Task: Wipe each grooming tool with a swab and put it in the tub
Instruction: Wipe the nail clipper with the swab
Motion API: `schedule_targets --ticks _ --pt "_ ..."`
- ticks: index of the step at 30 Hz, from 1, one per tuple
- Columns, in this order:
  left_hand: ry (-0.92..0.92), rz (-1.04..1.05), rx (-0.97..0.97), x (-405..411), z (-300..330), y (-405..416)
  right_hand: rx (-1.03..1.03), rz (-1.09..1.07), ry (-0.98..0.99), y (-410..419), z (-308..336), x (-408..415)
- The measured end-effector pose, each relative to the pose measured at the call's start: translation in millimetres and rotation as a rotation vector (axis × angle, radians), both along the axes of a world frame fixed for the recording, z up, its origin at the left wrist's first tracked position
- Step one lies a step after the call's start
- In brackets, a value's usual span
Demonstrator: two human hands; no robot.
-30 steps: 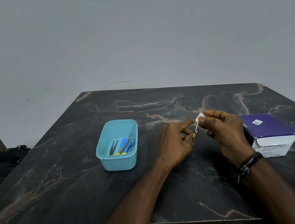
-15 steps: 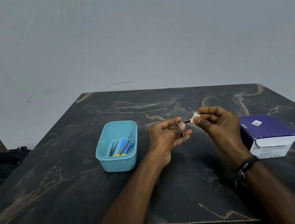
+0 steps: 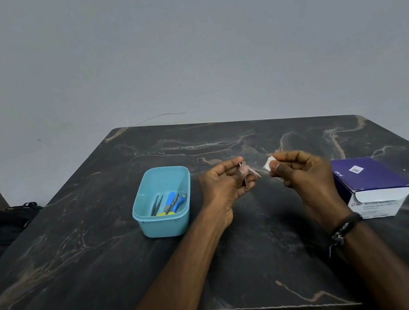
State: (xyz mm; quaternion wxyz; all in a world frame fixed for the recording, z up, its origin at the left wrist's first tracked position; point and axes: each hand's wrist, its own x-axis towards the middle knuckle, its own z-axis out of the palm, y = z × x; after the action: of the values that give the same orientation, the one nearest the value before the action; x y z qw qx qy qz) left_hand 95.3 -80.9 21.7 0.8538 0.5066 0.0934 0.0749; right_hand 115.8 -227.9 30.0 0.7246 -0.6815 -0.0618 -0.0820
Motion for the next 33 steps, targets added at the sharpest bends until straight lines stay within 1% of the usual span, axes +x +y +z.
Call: schedule_targets --ticks 2,5,7,9,12,16,23,33 --pt "-0.007 0.002 0.029 -0.9 0.3 -0.2 -0.051 0.049 0.071 -1.5 -0.6 -0.5" --pt "-0.024 -0.015 0.078 -1.4 0.7 -1.3 -0.109 0.187 0.176 1.1 -0.5 -3.6" --pt "-0.037 -0.015 0.103 -0.9 0.4 -1.6 -0.099 0.214 0.214 3.0 1.1 -4.4" --pt "-0.044 -0.012 0.125 -0.1 -0.3 -1.0 -0.042 0.196 0.229 3.8 2.9 -4.5" --pt "-0.047 -0.016 0.16 0.4 -1.9 -2.6 0.019 0.152 0.226 3.2 3.7 -3.0" --pt "-0.046 0.001 0.177 0.0 -1.4 -3.8 0.015 0.165 0.218 2.4 4.0 -3.1" --pt "-0.028 0.014 0.194 0.2 0.4 -3.9 -0.106 0.192 0.172 -0.3 4.7 -4.1" --pt "-0.036 0.019 0.224 0.9 -1.7 -3.5 -0.148 0.178 0.163 0.1 3.3 -2.1"
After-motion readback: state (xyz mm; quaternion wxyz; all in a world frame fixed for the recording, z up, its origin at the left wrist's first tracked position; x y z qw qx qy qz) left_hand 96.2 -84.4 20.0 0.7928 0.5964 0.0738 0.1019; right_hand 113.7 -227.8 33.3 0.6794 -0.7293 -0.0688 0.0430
